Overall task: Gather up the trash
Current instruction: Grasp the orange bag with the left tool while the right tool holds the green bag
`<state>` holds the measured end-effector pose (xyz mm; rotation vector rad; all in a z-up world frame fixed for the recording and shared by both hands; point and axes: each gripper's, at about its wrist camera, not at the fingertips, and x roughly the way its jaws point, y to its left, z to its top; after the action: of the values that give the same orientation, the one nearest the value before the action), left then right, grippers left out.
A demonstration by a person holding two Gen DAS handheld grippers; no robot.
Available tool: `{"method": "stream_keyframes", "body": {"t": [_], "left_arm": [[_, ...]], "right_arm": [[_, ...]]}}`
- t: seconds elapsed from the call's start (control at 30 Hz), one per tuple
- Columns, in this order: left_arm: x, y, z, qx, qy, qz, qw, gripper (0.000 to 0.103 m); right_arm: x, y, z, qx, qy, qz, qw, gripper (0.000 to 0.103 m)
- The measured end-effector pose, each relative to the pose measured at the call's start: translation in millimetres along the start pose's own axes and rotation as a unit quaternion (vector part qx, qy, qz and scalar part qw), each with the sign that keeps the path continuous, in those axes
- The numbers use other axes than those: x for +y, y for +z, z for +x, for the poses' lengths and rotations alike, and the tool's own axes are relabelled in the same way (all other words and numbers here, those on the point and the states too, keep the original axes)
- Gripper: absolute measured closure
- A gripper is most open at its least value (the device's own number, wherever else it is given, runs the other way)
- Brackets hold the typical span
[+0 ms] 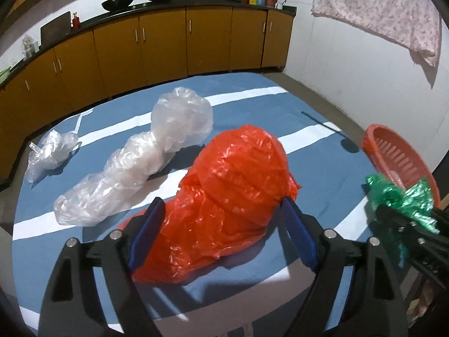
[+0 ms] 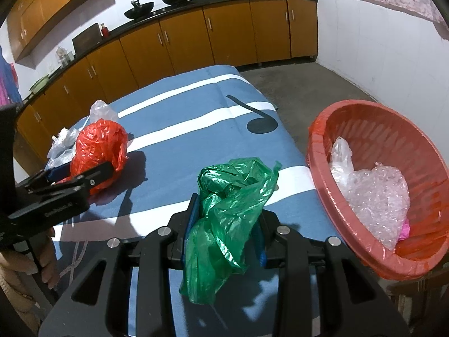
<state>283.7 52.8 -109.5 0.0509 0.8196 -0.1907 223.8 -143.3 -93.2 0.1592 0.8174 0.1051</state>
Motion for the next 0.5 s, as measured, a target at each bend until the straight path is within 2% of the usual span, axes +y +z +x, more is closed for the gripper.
{"method": "stream_keyframes", "body": {"t": [0.1, 0.23, 0.43, 0.5], "left_arm": [[-0.1, -1.0, 3.9, 0.006, 0.003, -0.001, 1.0, 0.021], [-3.9, -2.3, 5.8, 0.011, -0.004, -0.003, 0.9999, 0.038], [-8.1, -3.3, 0.2, 0.005, -0.012, -0.004, 0.9999, 0.058], [-7.5, -3.2, -2.7, 0.003, -0.014, -0.007, 0.9999, 0.062]], "right_arm": [[-1.0, 0.1, -0.2, 0.0, 0.0, 0.0, 1.0, 0.068], [-1.5, 0.2, -0.4, 0.001, 0.0, 0.001, 1.0, 0.068], [-4.6, -1.3, -6.1, -0.004, -0.001, 0.004, 1.0, 0.068], [-6.4, -1.4, -10.0, -0.007, -0.001, 0.007, 1.0, 0.068]]}}
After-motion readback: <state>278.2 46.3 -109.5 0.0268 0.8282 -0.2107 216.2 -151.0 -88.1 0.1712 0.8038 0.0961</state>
